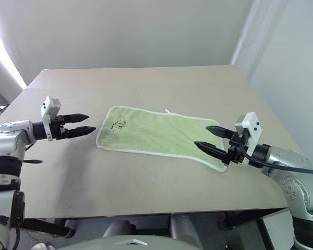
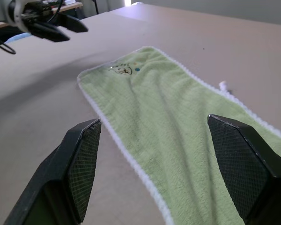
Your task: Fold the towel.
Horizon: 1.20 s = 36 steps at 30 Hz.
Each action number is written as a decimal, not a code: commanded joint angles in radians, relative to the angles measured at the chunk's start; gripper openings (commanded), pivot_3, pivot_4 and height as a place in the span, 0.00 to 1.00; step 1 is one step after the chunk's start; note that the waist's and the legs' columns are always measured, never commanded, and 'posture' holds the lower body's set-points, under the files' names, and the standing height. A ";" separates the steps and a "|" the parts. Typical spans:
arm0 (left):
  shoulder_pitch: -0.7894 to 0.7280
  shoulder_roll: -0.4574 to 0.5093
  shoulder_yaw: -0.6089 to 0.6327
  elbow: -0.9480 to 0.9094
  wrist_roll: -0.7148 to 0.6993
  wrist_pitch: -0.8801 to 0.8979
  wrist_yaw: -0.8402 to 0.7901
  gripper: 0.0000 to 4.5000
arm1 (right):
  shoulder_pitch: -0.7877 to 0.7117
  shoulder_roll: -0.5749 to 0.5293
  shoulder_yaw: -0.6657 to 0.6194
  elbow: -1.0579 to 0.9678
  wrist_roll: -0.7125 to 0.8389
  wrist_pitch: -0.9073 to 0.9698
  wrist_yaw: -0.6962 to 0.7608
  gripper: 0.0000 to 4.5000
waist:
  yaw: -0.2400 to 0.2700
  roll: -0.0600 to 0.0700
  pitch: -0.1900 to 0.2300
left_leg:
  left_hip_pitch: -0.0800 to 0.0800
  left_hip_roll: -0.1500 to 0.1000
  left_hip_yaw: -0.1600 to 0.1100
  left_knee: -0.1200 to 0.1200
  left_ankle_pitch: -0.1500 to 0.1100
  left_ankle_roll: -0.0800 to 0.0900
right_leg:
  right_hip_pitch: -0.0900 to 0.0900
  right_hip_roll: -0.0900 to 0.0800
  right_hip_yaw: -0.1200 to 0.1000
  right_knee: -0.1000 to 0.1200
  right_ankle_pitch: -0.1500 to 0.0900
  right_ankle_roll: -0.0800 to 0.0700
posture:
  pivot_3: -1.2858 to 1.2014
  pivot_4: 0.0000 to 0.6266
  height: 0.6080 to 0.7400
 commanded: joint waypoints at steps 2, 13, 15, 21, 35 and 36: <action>-0.048 0.009 0.012 -0.027 -0.031 -0.010 -0.005 0.96 | -0.053 0.007 0.013 0.024 -0.018 -0.046 -0.005 0.84 | 0.003 0.000 0.000 | 0.000 0.000 0.000 0.000 0.000 0.000 | 0.000 0.000 0.000 0.000 0.000 0.000 | 0.52 0.00 0.79; -0.106 -0.012 -0.052 0.062 0.008 -0.089 -0.050 0.96 | -0.010 0.001 -0.018 0.025 -0.034 0.012 -0.121 0.84 | 0.010 0.000 0.000 | -0.001 0.000 0.000 -0.001 0.000 0.000 | -0.001 0.000 0.000 -0.001 0.000 -0.001 | 0.52 0.00 0.79; -0.103 -0.019 -0.068 0.072 0.020 -0.117 -0.055 0.96 | 0.000 -0.012 -0.016 0.029 -0.049 0.026 -0.136 0.84 | 0.010 0.000 0.000 | -0.001 0.000 0.000 -0.001 0.000 0.000 | -0.001 0.000 0.000 -0.001 0.000 -0.001 | 0.52 0.00 0.79; -0.074 -0.027 -0.099 0.080 0.038 -0.157 -0.069 0.96 | 0.043 -0.057 -0.023 0.036 -0.068 0.071 -0.147 0.84 | 0.008 0.000 0.000 | -0.001 0.000 0.000 -0.001 0.000 0.000 | -0.001 0.000 0.000 -0.001 0.000 -0.001 | 0.52 0.00 0.79; -0.103 -0.032 -0.206 0.219 0.188 -0.367 -0.057 0.96 | 0.172 -0.097 0.027 0.006 -0.178 0.013 -0.097 0.84 | 0.008 0.000 0.000 | 0.000 0.000 0.000 -0.001 0.000 0.000 | -0.001 0.000 0.000 -0.001 -0.001 -0.001 | 0.52 0.00 0.79; -0.116 -0.041 -0.212 0.245 0.199 -0.380 -0.045 0.96 | 0.173 -0.095 0.028 0.005 -0.181 0.014 -0.101 0.84 | 0.009 0.000 0.000 | 0.000 0.000 0.000 -0.001 0.000 0.000 | -0.001 0.000 0.000 -0.001 -0.001 -0.001 | 0.52 0.00 0.79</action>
